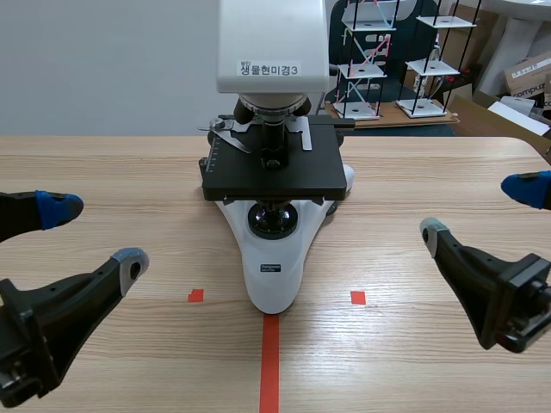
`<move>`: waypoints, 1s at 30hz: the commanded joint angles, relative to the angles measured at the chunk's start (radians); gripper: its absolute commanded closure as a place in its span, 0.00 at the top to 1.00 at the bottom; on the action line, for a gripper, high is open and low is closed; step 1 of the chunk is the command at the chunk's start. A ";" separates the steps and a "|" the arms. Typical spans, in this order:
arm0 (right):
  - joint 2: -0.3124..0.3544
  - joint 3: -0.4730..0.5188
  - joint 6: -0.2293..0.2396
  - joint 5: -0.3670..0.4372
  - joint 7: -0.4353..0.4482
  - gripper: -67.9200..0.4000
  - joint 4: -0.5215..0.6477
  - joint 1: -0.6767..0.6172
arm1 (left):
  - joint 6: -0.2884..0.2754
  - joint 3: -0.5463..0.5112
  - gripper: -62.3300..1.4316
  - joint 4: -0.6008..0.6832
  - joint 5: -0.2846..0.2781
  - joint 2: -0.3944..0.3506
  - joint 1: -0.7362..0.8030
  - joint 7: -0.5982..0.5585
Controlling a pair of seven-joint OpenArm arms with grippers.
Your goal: Point at the revolving nosepiece
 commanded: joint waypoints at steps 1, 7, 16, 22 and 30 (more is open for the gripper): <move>0.008 0.002 0.001 0.008 0.002 0.85 0.005 0.001 | -0.001 0.001 0.85 0.006 -0.032 0.005 0.008 -0.014; 0.008 0.002 -0.027 0.007 0.015 0.84 0.005 0.001 | -0.001 0.001 0.85 0.006 -0.030 0.005 0.008 -0.014; 0.008 0.002 -0.030 0.006 0.030 0.84 0.005 0.003 | -0.001 0.001 0.85 0.006 -0.030 0.005 0.008 -0.013; 0.008 0.002 -0.030 0.006 0.030 0.84 0.005 0.003 | -0.001 0.001 0.85 0.006 -0.030 0.005 0.008 -0.013; 0.008 0.002 -0.034 -0.045 0.076 0.12 0.005 0.018 | -0.001 0.001 0.85 0.006 -0.030 0.005 0.008 -0.014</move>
